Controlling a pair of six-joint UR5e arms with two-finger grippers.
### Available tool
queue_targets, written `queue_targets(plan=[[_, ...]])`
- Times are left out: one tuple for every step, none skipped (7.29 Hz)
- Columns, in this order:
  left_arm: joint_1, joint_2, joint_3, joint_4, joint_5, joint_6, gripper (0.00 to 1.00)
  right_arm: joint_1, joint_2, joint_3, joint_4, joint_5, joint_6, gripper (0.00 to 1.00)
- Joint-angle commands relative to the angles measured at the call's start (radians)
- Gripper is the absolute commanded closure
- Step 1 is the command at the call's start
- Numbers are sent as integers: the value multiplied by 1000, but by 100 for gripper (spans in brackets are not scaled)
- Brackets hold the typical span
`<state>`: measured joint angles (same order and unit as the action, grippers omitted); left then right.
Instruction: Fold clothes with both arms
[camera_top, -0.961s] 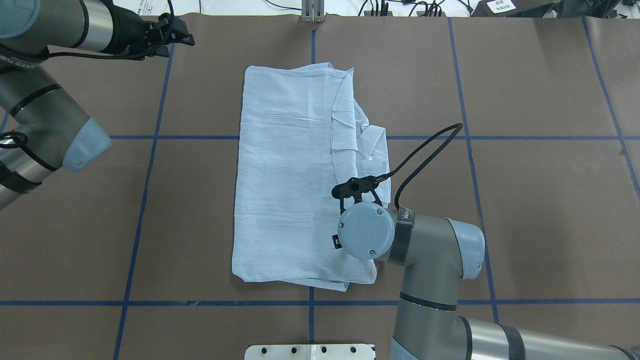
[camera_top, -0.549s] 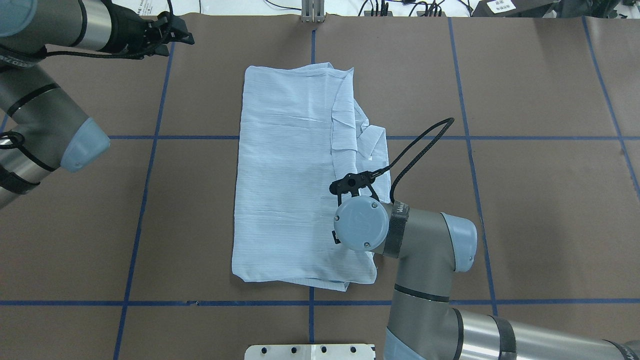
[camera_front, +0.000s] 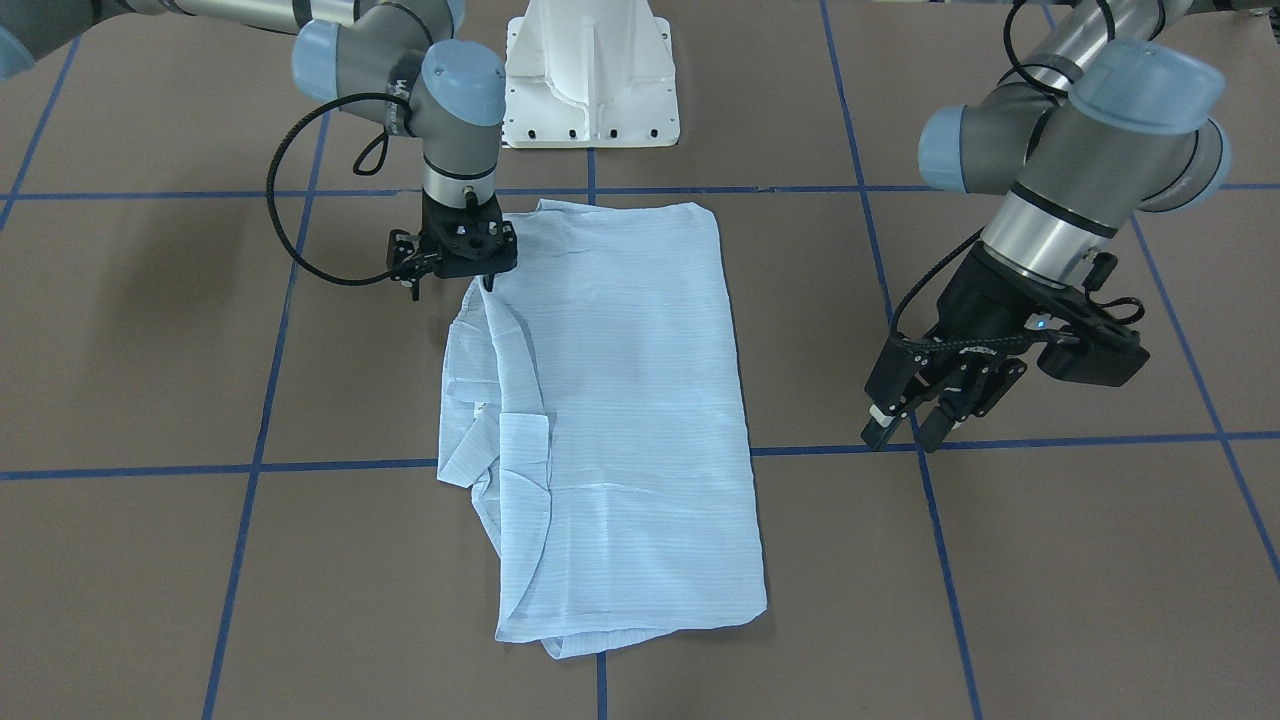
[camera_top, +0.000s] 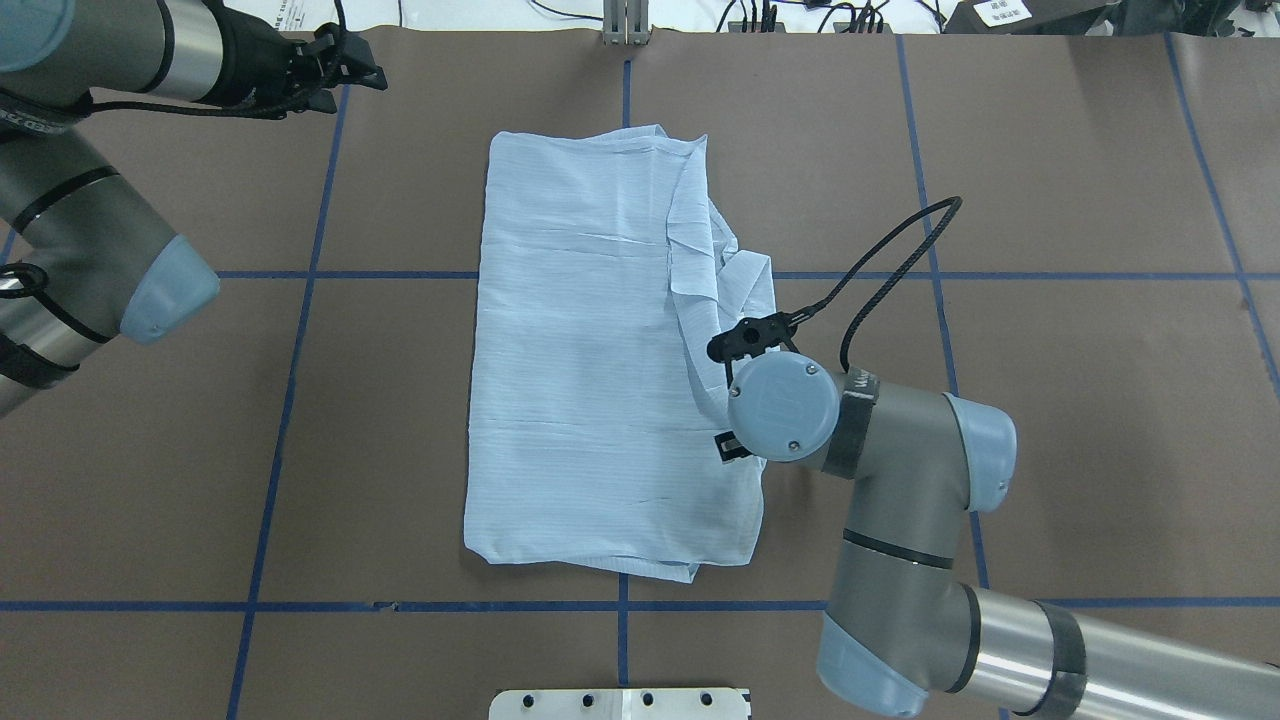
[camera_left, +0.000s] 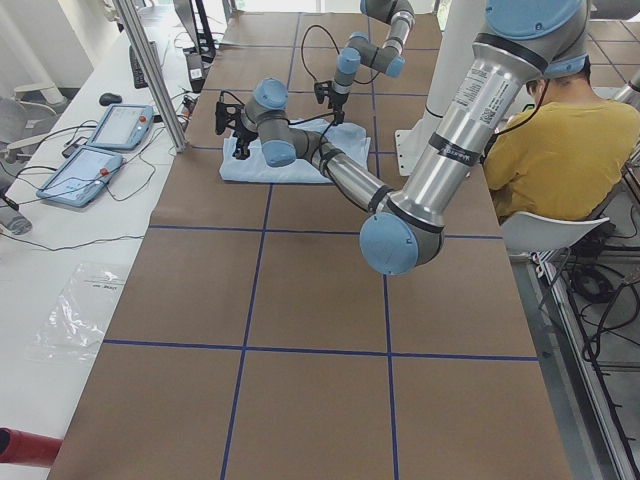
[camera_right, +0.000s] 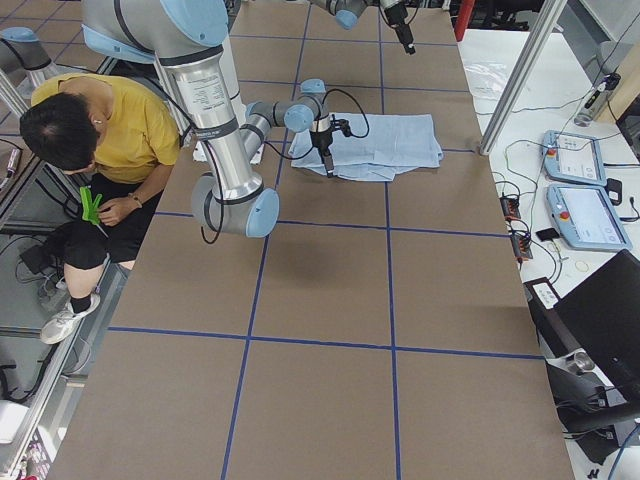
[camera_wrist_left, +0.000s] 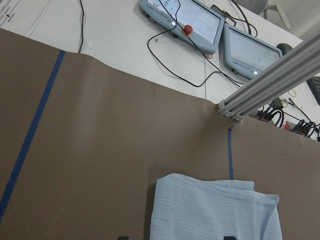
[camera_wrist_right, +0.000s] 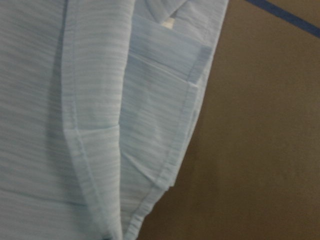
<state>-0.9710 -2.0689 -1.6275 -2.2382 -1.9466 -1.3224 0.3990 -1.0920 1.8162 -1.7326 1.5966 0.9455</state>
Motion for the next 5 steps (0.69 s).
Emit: queue_targets(plan=[[0, -2, 0, 0, 0, 0, 30, 30, -170, 119, 1, 14, -59, 0], [0, -2, 0, 2, 0, 0, 30, 40, -180, 156, -2, 29, -57, 0], [0, -4, 0, 2, 0, 0, 30, 37, -172, 158, -2, 36, -41, 0], [-2, -4, -2, 2, 0, 0, 30, 37, -167, 163, -1, 36, -12, 0], [-2, -7, -2, 2, 0, 0, 30, 29, -146, 164, 1, 40, 103, 0]])
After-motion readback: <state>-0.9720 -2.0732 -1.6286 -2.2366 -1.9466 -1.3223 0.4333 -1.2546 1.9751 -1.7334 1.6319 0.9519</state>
